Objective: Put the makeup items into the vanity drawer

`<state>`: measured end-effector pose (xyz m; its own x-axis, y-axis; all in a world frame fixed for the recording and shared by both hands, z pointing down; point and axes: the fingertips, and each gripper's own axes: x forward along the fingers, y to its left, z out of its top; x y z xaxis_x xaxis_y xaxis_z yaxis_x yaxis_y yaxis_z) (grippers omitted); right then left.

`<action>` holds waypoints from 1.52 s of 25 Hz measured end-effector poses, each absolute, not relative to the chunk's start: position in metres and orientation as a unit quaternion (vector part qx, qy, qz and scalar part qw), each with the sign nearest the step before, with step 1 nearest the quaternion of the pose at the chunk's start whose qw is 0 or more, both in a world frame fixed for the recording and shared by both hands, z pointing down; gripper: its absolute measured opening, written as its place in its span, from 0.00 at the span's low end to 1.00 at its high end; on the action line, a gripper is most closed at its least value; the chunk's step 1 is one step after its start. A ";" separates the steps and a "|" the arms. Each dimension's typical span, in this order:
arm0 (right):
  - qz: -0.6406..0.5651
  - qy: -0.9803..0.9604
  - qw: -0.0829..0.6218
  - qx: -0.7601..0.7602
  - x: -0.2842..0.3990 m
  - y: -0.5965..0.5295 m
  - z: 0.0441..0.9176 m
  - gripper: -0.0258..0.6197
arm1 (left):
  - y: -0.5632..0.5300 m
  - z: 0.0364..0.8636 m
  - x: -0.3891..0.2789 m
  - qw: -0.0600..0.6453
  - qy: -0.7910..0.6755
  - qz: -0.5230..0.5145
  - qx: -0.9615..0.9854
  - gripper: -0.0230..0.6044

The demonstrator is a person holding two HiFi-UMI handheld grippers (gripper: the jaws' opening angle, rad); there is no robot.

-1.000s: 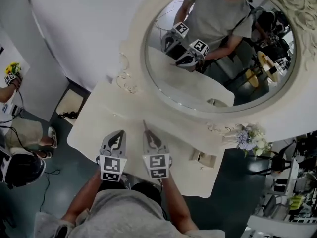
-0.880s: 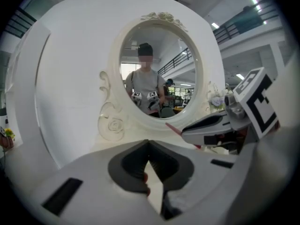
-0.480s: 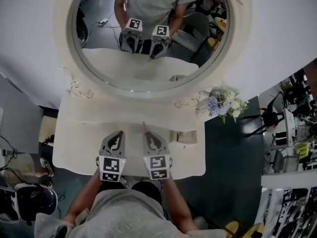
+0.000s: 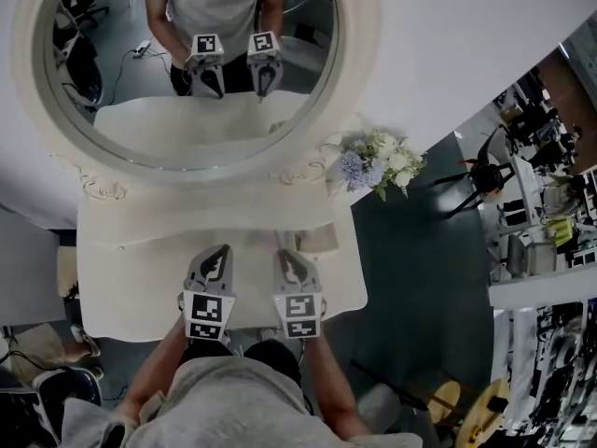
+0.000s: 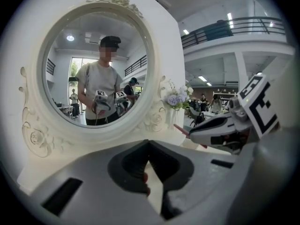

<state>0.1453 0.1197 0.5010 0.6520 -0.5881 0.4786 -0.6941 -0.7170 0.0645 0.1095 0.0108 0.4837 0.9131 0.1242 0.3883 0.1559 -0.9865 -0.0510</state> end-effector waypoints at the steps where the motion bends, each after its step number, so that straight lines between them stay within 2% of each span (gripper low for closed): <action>1: 0.220 -0.351 0.120 0.902 0.148 0.127 0.503 0.13 | 0.017 0.486 0.113 0.041 -0.077 -0.197 -0.976 0.04; 12: 0.242 -0.306 0.131 0.911 0.186 0.208 0.532 0.13 | 0.076 0.510 0.149 0.040 -0.109 -0.219 -0.969 0.04; 19: 0.250 -0.323 0.162 0.898 0.215 0.233 0.556 0.13 | 0.099 0.523 0.169 0.032 -0.099 -0.234 -0.967 0.04; 38: 0.231 -0.532 0.323 0.748 0.225 0.211 0.614 0.13 | 0.099 0.556 0.174 -0.004 0.023 -0.267 -0.963 0.04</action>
<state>0.2248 0.2112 0.6143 0.3282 -0.6467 0.6885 -0.9446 -0.2261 0.2379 0.1736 0.0987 0.5561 0.8565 -0.0417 0.5144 -0.0463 -0.9989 -0.0039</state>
